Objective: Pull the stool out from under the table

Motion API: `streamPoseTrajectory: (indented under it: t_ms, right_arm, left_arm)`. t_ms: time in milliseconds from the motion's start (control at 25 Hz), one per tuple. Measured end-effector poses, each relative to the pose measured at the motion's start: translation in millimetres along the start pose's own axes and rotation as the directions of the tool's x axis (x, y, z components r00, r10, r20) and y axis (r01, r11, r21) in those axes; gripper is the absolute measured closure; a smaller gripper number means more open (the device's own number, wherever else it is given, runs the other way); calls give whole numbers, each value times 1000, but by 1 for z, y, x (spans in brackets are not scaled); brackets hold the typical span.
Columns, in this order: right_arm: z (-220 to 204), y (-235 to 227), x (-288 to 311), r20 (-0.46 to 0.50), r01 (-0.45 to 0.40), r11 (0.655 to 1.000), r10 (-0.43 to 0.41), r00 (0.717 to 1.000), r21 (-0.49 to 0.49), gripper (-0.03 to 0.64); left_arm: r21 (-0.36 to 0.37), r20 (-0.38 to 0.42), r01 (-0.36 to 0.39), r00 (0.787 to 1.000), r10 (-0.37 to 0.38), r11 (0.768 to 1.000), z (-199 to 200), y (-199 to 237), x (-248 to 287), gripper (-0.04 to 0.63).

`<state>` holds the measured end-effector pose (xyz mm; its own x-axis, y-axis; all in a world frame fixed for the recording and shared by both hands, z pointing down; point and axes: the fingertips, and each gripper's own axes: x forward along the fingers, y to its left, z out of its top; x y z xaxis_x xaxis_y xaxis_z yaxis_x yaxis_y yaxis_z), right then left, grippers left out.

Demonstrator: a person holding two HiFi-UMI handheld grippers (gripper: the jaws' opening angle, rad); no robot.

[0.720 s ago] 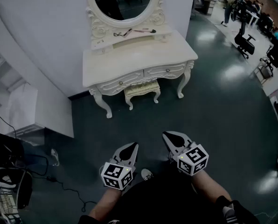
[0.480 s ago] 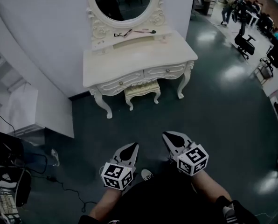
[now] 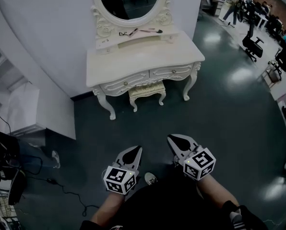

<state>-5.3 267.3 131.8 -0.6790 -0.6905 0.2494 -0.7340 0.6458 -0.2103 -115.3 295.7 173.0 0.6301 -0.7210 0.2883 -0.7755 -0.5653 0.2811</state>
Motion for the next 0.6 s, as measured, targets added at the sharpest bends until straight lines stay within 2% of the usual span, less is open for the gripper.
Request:
streamPoseTrajectory:
  t_ms: [600]
  right_arm:
    - [3, -3, 23, -15, -4, 1000, 4, 1000, 0, 591]
  left_arm:
    - [8, 7, -28, 1000, 28, 1000, 8, 31, 2, 597]
